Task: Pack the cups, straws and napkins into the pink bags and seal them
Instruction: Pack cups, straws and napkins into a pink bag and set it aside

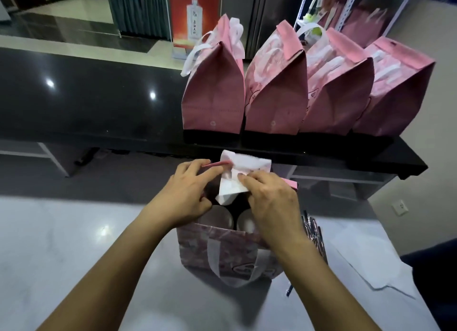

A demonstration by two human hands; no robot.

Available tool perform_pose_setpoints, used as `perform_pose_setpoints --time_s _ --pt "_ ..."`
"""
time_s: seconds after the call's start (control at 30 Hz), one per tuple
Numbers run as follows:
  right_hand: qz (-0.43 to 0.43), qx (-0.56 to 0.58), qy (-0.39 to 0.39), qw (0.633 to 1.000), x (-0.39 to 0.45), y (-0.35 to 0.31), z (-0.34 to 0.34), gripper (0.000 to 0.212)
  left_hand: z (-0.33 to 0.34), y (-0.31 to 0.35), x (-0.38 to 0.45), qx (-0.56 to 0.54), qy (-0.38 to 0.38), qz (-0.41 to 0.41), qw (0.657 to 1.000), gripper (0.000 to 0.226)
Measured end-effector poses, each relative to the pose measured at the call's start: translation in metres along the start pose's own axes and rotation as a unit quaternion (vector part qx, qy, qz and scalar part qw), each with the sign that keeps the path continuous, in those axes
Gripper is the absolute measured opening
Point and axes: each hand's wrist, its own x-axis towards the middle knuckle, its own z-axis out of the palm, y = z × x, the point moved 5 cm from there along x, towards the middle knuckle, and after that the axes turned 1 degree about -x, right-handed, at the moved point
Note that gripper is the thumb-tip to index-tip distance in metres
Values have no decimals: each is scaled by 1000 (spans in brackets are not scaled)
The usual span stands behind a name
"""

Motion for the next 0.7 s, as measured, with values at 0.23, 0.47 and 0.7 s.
perform_pose_setpoints --time_s 0.23,0.47,0.7 --pt "19 -14 -442 896 -27 -10 67 55 2 -2 0 -31 14 6 999 81" --pt "83 224 -261 935 -30 6 2 32 -1 -2 -3 -50 45 22 997 68" --pt "209 297 -16 932 -99 79 -43 23 -10 -10 -44 -155 155 70 973 20"
